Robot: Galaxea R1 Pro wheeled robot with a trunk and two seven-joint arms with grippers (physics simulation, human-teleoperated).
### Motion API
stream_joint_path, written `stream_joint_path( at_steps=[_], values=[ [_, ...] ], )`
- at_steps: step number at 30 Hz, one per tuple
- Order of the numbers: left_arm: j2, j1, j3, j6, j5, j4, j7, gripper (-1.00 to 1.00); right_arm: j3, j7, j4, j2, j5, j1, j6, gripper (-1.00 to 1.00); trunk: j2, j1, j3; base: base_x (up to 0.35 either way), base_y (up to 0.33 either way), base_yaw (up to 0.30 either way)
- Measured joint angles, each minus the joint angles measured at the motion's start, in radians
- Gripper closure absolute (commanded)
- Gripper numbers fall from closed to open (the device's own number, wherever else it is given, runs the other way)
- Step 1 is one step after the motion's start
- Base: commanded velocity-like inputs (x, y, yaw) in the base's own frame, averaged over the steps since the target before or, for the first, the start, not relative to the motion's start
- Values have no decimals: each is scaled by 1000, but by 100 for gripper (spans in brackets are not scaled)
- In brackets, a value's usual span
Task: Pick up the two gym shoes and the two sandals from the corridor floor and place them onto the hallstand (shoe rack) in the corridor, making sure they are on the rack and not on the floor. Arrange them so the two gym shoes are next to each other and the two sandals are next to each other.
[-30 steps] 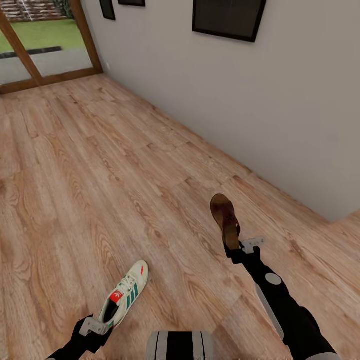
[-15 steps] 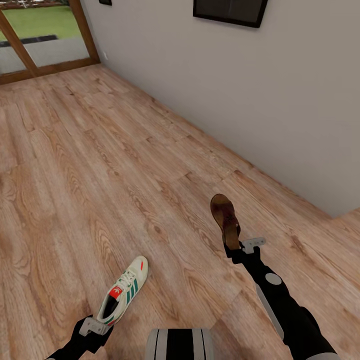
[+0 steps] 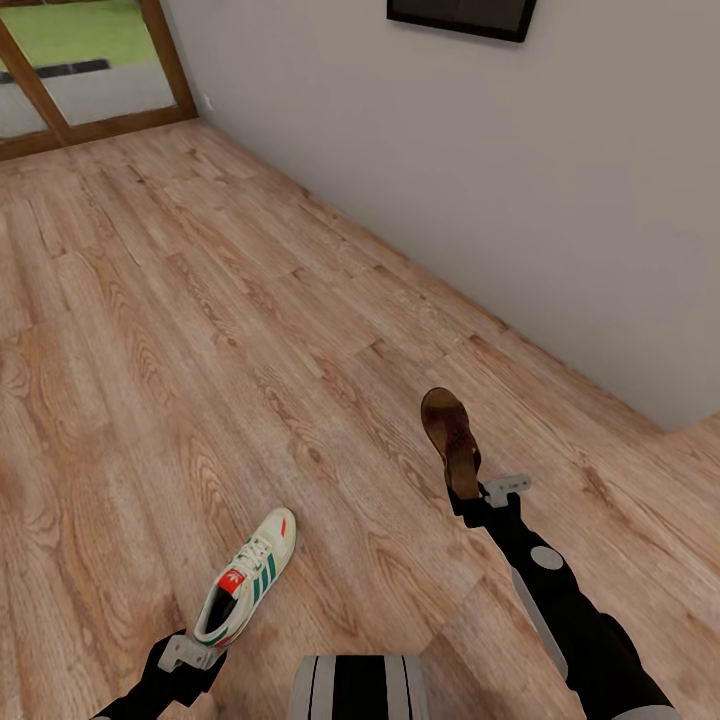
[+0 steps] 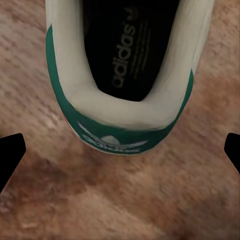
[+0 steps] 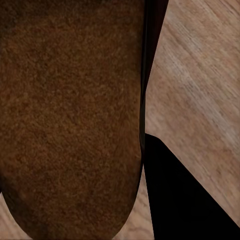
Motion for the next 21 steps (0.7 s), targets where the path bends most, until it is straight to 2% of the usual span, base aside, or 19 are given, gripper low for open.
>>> stream_joint_path(
  at_steps=[8,16,21],
  values=[
    [0,0,0,1,0,0,0,-100,0,0,0,0,0,0,0,100,0,0,0,16,0,0],
    [0,0,0,1,0,0,0,-100,0,0,0,0,0,0,0,100,0,0,0,214,0,0],
    [-1,0,0,1,-1,1,0,-100,0,0,0,0,0,0,0,100,0,0,0,90,0,0]
  ],
)
